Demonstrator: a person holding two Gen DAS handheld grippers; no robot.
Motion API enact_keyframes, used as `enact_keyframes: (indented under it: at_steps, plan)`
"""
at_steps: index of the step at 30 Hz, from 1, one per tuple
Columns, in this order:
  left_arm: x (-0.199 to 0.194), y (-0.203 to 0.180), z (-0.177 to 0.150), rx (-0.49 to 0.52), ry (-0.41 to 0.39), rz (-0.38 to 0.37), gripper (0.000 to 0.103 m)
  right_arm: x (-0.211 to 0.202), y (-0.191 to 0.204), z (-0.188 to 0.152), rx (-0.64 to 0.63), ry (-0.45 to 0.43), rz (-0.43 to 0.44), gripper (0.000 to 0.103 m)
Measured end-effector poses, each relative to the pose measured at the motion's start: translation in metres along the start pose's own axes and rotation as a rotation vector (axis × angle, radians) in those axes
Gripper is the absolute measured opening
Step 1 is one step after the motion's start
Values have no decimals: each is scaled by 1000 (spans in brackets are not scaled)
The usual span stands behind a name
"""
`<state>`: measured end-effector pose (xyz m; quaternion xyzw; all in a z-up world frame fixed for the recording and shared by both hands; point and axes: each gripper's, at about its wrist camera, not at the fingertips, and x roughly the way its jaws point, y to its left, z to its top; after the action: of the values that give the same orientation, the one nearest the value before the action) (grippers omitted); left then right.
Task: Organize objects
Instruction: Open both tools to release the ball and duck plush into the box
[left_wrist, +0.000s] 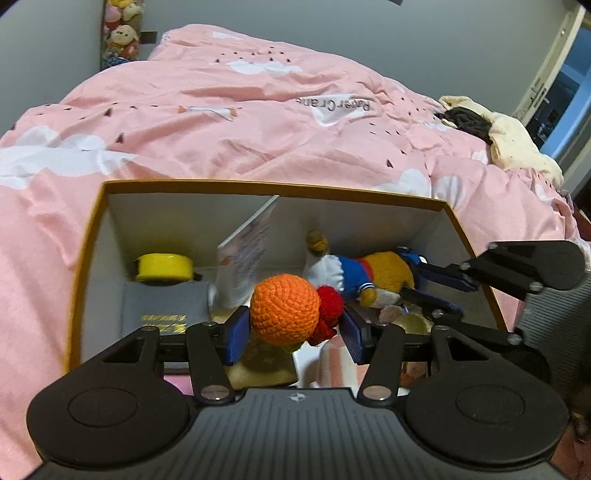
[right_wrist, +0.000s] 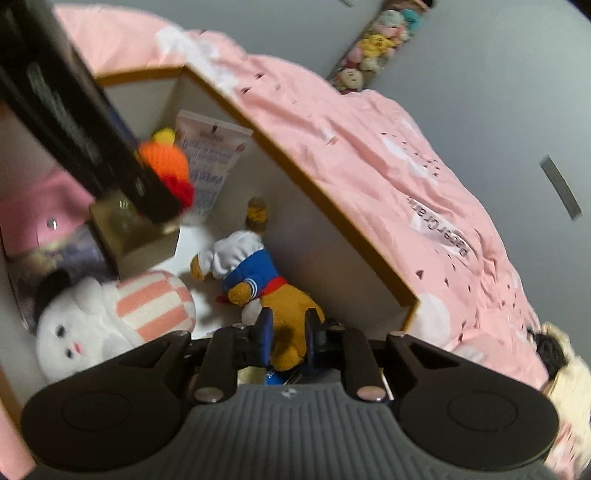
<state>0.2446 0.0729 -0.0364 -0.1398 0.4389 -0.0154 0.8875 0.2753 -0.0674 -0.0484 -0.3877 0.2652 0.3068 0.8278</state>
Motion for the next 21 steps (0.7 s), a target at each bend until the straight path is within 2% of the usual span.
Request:
enact_keyframes:
  at_steps: [2, 6, 9, 16, 19, 21]
  plan:
    - [6, -4, 0, 14, 5, 1, 61, -9, -3, -2, 55, -10, -2, 18]
    - [16, -10, -1, 52, 14, 57, 61, -30, -4, -5, 138, -51, -4, 18]
    - [23, -10, -2, 50, 41, 43, 61, -40, -3, -7, 178, -72, 6, 18]
    - [14, -16, -5, 70, 23, 47, 64, -50, 10, -11, 213, -78, -7, 20]
    - [5, -19, -6, 91, 8, 40, 64, -58, 14, -14, 235, -79, -10, 26]
    - [-3, -23, -7, 107, -8, 34, 64, -64, 17, -15, 255, -80, -12, 26]
